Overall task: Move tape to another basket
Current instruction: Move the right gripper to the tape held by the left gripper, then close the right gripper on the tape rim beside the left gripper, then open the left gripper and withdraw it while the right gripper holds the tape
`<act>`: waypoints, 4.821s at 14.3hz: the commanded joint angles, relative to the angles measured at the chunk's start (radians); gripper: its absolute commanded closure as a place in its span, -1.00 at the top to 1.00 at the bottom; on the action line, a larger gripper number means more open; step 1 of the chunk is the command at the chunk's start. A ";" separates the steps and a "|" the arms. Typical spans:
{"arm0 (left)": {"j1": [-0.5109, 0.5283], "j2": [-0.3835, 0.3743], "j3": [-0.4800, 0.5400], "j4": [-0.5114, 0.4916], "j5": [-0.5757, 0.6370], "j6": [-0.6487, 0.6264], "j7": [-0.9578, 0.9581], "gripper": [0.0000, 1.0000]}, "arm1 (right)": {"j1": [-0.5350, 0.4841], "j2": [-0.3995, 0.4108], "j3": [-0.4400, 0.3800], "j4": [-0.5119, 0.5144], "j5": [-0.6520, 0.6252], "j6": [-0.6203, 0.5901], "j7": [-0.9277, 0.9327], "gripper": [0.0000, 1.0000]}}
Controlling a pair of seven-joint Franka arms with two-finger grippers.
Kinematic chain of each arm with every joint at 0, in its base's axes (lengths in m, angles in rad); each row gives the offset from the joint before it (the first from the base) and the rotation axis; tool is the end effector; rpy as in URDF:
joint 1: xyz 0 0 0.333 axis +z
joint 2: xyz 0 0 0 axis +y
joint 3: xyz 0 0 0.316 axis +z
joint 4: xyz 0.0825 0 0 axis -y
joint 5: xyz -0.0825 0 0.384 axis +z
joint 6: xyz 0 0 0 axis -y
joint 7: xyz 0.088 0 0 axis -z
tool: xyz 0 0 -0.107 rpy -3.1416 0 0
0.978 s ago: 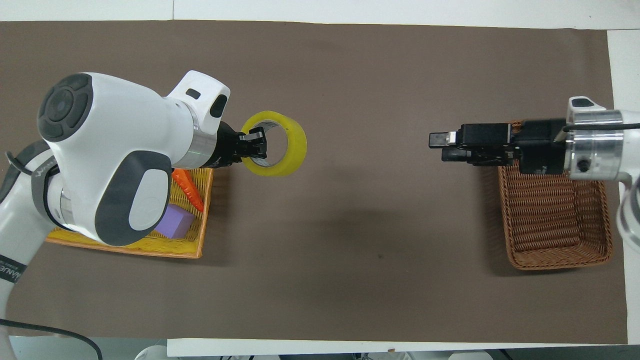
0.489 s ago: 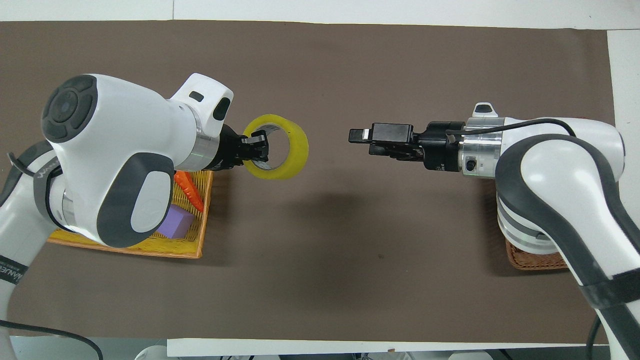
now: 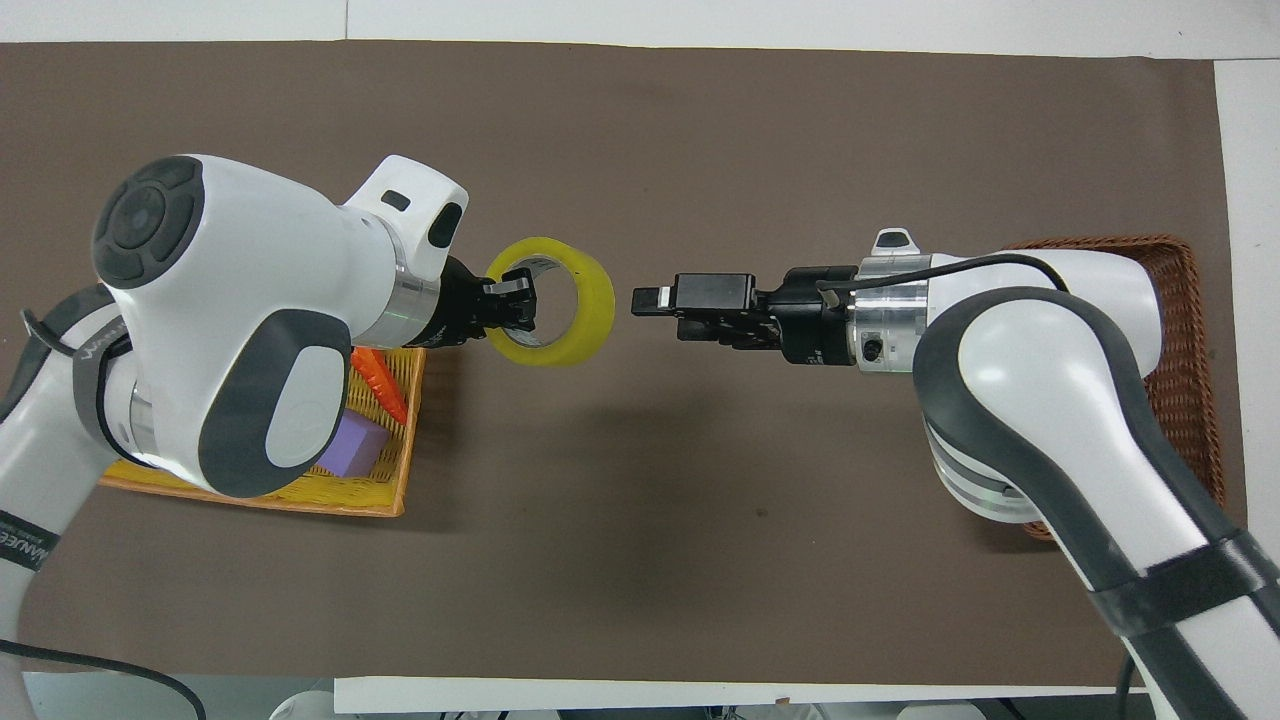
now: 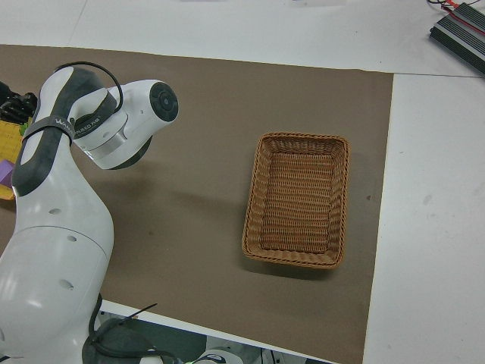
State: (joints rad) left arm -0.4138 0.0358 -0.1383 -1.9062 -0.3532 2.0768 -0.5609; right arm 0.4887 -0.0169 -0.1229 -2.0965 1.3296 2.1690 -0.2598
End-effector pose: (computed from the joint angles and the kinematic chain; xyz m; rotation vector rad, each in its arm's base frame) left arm 0.4886 -0.3207 0.4924 2.7853 0.2245 -0.0823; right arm 0.5136 0.2369 0.4625 -2.0258 0.1598 -0.0165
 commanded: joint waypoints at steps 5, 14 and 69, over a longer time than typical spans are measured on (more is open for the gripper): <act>-0.006 -0.039 0.005 -0.025 -0.004 -0.009 0.000 -0.97 | 0.053 0.052 -0.003 0.048 0.056 0.086 -0.009 1.00; -0.006 -0.040 0.005 -0.024 -0.003 -0.015 -0.002 -0.97 | 0.079 0.114 -0.003 0.092 0.111 0.121 -0.038 1.00; 0.216 -0.086 0.008 0.174 0.144 -0.397 0.086 0.97 | 0.018 0.117 -0.001 0.093 0.105 0.095 -0.015 -1.00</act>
State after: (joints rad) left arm -0.2601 -0.0474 -0.1247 -1.7444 -0.2408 1.7425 -0.5358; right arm 0.5683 0.1009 -0.1282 -2.0128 1.4297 2.3017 -0.2540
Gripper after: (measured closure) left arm 0.013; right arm 0.458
